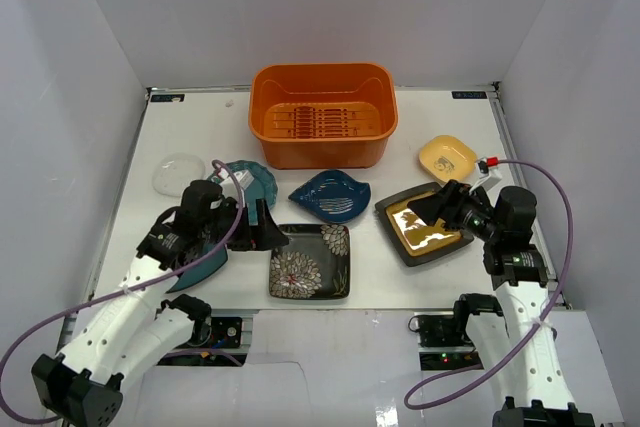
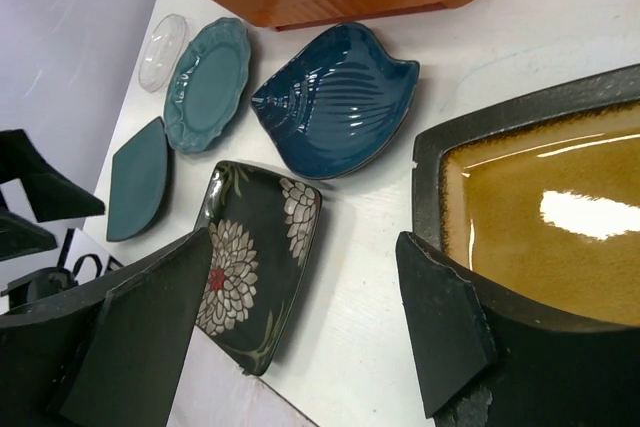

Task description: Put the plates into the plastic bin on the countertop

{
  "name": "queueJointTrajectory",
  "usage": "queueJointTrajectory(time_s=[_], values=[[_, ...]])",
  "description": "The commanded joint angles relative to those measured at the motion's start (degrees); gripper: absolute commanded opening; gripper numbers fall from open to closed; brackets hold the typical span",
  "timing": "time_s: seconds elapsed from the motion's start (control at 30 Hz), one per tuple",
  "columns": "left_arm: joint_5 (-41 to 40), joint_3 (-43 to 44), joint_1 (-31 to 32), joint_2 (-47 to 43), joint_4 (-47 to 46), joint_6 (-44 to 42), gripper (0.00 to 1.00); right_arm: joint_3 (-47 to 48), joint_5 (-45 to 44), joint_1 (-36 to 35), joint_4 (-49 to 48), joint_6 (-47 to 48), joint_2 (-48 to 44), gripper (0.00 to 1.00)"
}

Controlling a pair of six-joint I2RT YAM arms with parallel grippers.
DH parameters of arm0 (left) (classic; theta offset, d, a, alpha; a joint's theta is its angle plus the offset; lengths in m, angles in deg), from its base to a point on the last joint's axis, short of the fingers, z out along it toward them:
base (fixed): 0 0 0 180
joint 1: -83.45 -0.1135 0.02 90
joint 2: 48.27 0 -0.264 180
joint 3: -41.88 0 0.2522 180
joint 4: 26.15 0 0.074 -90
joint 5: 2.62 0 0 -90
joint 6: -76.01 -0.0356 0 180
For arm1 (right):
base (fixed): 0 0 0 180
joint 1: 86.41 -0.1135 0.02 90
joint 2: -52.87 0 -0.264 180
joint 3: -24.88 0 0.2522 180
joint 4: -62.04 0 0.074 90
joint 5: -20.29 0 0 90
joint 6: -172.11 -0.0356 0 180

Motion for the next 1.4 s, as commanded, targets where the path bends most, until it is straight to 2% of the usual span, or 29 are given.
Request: queueJointTrajectory(time_s=[0.0, 0.17, 0.33, 0.63, 0.9, 1.27, 1.37], values=[[-1.9, 0.7, 0.11, 2.97, 7.74, 1.33, 0.98, -1.81, 2.76, -0.29, -3.98, -2.9, -1.0, 0.8], [-4.18, -2.54, 0.11, 5.27, 10.92, 2.91, 0.98, -4.01, 2.24, -0.38, -4.95, -2.9, -0.47, 0.79], [-4.19, -6.6, 0.11, 8.16, 8.81, 5.1, 0.96, -4.19, 3.03, -0.38, -5.04, -3.25, -0.73, 0.79], [-3.21, -7.48, 0.11, 11.6, 3.27, 8.54, 0.93, -7.96, 4.17, -0.38, -7.23, -5.53, -3.72, 0.77], [-3.83, -10.82, 0.19, 16.42, -4.37, 12.93, 0.75, -9.28, 5.4, -0.47, -9.08, -6.24, -4.33, 0.76], [-5.85, -14.59, 0.46, 23.37, -12.37, 13.99, 0.61, -14.56, 6.98, -0.73, -13.21, -10.28, -6.98, 0.74], [-5.77, -15.3, 0.72, 24.78, -13.86, 14.34, 0.52, -14.73, 6.63, -0.82, -13.3, -10.02, -6.71, 0.74]])
